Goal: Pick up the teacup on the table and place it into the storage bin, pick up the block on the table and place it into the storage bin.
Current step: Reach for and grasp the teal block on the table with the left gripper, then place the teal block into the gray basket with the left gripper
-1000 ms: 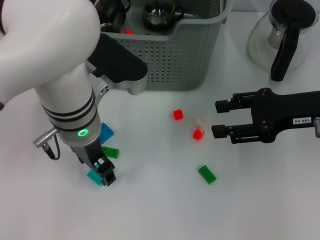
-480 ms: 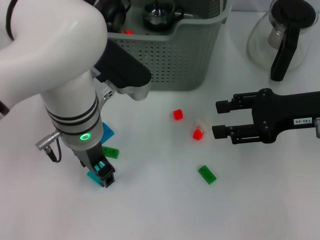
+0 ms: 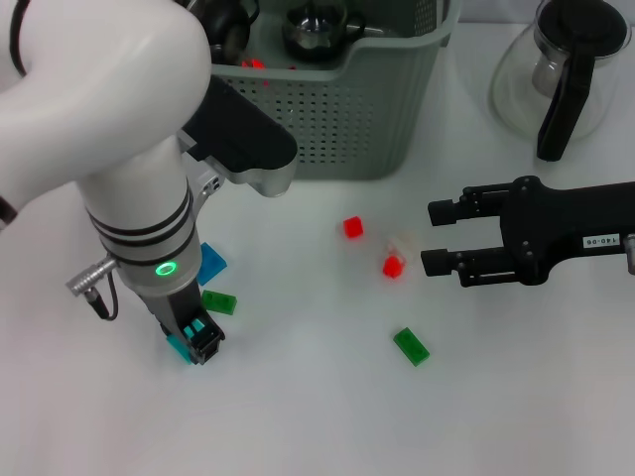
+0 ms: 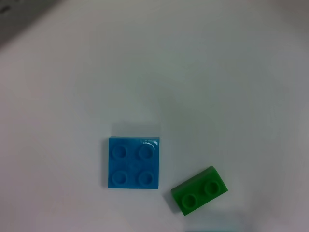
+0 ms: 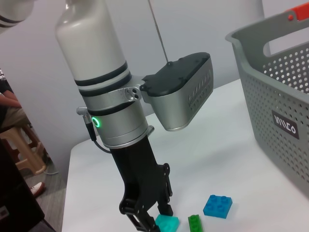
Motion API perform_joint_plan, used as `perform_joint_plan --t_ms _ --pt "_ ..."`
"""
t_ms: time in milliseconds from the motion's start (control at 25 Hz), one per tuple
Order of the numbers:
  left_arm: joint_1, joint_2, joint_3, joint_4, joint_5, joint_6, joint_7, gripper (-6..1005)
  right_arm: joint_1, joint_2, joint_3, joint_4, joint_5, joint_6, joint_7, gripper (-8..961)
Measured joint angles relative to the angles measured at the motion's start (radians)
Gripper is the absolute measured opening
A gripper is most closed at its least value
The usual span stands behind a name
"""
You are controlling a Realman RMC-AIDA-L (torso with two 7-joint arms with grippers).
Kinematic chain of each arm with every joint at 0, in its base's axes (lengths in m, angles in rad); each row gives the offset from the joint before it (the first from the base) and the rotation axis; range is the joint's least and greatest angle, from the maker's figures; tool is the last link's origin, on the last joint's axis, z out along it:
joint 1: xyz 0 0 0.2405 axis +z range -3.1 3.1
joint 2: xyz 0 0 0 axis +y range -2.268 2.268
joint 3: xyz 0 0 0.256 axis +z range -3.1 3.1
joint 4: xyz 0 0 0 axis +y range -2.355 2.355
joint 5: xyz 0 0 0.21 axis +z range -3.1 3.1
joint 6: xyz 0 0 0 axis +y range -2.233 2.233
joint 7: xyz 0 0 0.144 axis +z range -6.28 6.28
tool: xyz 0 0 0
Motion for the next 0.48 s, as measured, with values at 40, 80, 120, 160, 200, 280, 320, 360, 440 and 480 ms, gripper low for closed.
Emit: perform_joint_plan --t_ms 40,80,120,160,200,280,320,360,440,480 --pt "0.0 0.0 -0.002 0.001 0.0 0.001 0.0 394 0.0 0.0 0.0 0.0 0.0 0.0 0.0 714" --pt "0.0 0.001 -0.004 0.004 0.0 0.003 0.0 396 0.0 0.0 0.0 0.0 0.0 0.0 0.0 713" --pt "0.0 0.002 -0.008 0.005 0.0 0.005 0.001 398 0.001 0.0 0.0 0.0 0.0 0.0 0.0 713" --pt "0.0 0.003 -0.012 0.008 0.0 0.009 0.003 399 0.001 0.0 0.0 0.0 0.0 0.0 0.001 713" --pt "0.0 0.003 -0.019 0.011 0.0 0.014 0.009 401 0.001 0.0 0.0 0.0 0.0 -0.001 0.001 713" --pt "0.003 0.005 -0.064 0.026 -0.002 0.027 0.038 405 0.0 -0.001 0.0 0.0 0.0 -0.001 0.002 713" --pt "0.006 0.005 -0.118 0.035 -0.008 0.038 0.069 407 0.0 -0.001 0.0 0.0 0.0 -0.001 0.003 713" --pt "0.008 0.005 -0.174 0.041 -0.015 0.046 0.102 409 0.0 -0.002 0.0 0.0 0.0 -0.001 0.004 713" --pt "0.008 0.003 -0.339 0.043 -0.072 0.077 0.2 412 -0.001 -0.002 0.0 0.0 0.0 -0.001 0.006 713" --pt "0.007 0.003 -0.381 0.039 -0.094 0.086 0.225 414 -0.001 -0.002 0.0 0.0 0.0 -0.001 0.006 713"
